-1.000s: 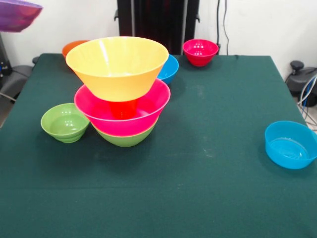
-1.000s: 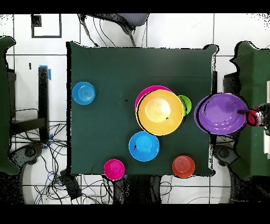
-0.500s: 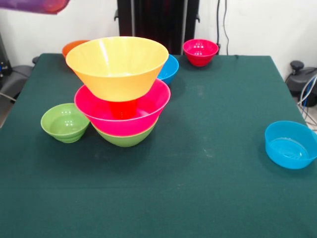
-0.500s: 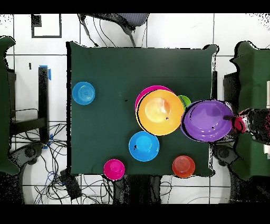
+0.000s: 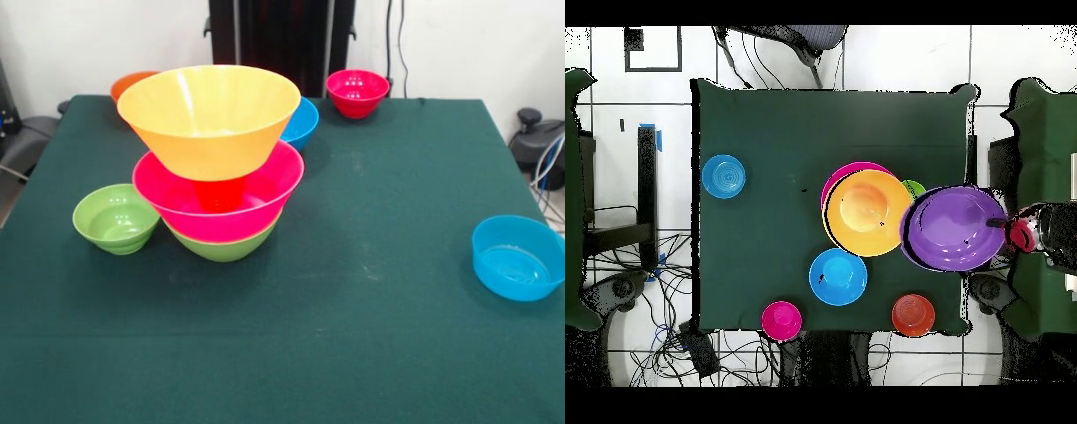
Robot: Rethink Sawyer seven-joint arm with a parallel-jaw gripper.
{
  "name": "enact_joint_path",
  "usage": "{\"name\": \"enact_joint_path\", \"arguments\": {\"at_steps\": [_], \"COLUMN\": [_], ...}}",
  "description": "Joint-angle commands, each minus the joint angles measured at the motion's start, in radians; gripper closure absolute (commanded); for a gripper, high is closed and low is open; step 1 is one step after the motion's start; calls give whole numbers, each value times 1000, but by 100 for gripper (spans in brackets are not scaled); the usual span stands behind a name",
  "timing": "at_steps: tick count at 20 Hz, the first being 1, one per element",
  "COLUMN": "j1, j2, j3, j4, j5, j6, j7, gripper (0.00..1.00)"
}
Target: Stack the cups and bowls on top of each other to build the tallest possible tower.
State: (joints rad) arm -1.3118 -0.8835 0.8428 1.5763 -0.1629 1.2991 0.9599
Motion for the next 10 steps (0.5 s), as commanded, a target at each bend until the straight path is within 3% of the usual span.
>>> {"name": "enact_joint_path", "arguments": {"at_steps": [1, 10], "j1": [91, 123], "j2": [1, 20], "j3": [-30, -55], "j4": [2, 74], "j5": [43, 52], "j6": [125, -2], "j7": [94, 124], "gripper": [100, 100]}}
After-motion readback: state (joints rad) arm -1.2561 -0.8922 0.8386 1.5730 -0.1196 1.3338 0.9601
